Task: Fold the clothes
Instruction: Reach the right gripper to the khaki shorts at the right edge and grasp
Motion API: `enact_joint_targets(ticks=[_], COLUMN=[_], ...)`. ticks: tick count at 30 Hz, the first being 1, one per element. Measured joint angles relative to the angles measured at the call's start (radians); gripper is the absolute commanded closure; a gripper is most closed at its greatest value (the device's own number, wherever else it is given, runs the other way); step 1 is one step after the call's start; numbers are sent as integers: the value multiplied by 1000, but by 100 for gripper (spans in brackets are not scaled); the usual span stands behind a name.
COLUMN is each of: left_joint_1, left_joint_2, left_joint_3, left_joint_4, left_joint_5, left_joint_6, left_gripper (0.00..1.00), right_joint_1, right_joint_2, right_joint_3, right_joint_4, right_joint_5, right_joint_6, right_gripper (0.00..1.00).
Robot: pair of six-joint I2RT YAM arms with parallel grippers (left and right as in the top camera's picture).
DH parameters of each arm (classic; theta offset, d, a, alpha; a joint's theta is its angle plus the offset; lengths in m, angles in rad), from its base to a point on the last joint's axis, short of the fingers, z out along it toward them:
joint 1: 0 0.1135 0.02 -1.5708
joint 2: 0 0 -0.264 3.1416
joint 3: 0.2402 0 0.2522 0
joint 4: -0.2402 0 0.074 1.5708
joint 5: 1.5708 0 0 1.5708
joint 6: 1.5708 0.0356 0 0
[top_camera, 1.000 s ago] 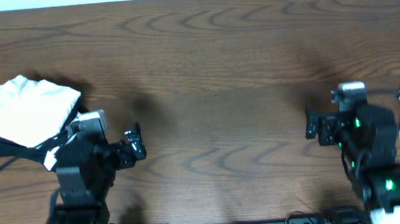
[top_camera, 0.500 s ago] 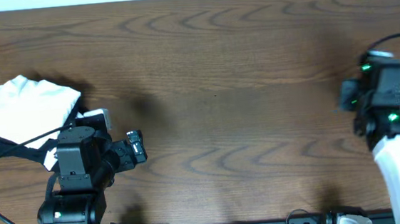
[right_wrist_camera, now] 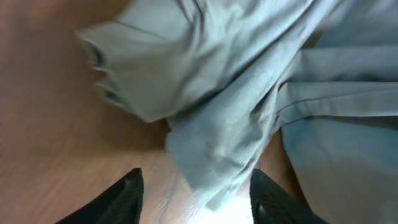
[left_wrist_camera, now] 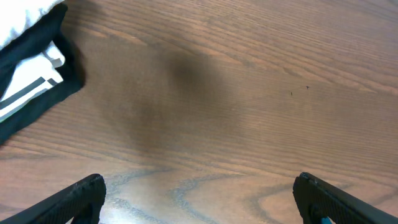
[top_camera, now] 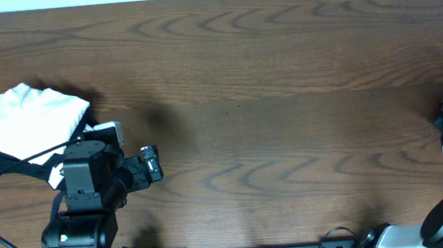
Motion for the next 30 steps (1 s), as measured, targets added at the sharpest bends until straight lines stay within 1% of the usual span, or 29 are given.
enact_joint_targets(ticks=[3,4,6,7,9,10,12,13,15,18,22,26,30], left_joint_1=[0,0,0,0,0,0,0,0,0,0,0,0,0], left_joint_2=[0,0,0,0,0,0,0,0,0,0,0,0,0], left_joint_3=[0,0,0,0,0,0,0,0,0,0,0,0,0], left_joint_4=[0,-1,-1,-1,-1,-2,-2,-2,-3,-3,-3,-3,-3], left_joint_5=[0,0,0,0,0,0,0,0,0,0,0,0,0], left_joint_6=[0,0,0,0,0,0,0,0,0,0,0,0,0], left_gripper=[2,2,2,2,2,2,2,2,2,2,2,2,2], right_joint_1=[-18,-22,-27,-29,-32,-32,-33,-33,-33,-26,42,194,426], right_joint_2=[65,86,129,148,171,175,182,184,183,183,169,127,98], right_joint_3=[0,0,0,0,3,5,5,5,6,24,98,179,230], right_joint_4=[23,28,37,44,64,73,85,91,111,117,67,-8,-77], right_joint_5=[-8,-12,-16,-18,-26,-25,-33,-41,-87,-212,-410,-536,-596], right_joint_6=[7,8,8,8,9,8,10,10,10,-11,-40,-74,-115], right_gripper=[31,30,29,35,57,73,96,99,99,99,99,99,98])
